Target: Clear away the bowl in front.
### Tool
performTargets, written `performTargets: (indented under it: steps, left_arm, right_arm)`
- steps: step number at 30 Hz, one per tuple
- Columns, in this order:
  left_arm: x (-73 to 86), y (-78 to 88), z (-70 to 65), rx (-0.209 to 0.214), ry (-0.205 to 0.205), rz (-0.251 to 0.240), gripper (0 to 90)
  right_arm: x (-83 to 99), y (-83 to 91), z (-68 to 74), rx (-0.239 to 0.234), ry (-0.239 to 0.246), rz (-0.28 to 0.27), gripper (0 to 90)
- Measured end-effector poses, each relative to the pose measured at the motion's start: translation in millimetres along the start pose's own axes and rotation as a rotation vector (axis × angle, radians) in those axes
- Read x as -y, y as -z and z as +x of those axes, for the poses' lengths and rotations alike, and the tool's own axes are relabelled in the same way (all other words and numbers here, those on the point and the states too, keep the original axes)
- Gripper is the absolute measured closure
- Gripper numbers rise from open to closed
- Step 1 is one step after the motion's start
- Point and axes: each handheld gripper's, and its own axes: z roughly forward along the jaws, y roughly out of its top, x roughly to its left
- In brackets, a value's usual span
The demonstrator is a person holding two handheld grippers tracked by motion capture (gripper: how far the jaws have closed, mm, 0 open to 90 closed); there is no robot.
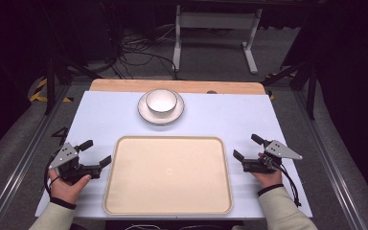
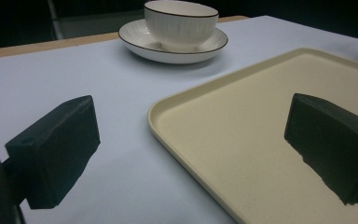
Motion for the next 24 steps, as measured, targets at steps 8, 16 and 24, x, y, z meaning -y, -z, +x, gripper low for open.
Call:
performTargets:
  steps: [8, 16, 24]
  left_arm:
    - [-8.0, 0.1, 9.7, 0.026, 0.079, -0.013, 3.8]
    - [-19.2, -5.5, 12.4, 0.026, 0.073, -0.007, 3.4]
    - [-33.9, -9.0, 13.6, 0.017, 0.037, -0.012, 3.4]
  right_arm:
    - [0.0, -0.2, -0.2, 0.001, -0.003, 0.002, 0.5]
    - [-0.1, -0.4, -0.3, 0.000, -0.003, 0.003, 0.7]
    - [-0.1, -0.3, -0.4, 0.001, -0.005, 0.004, 0.7]
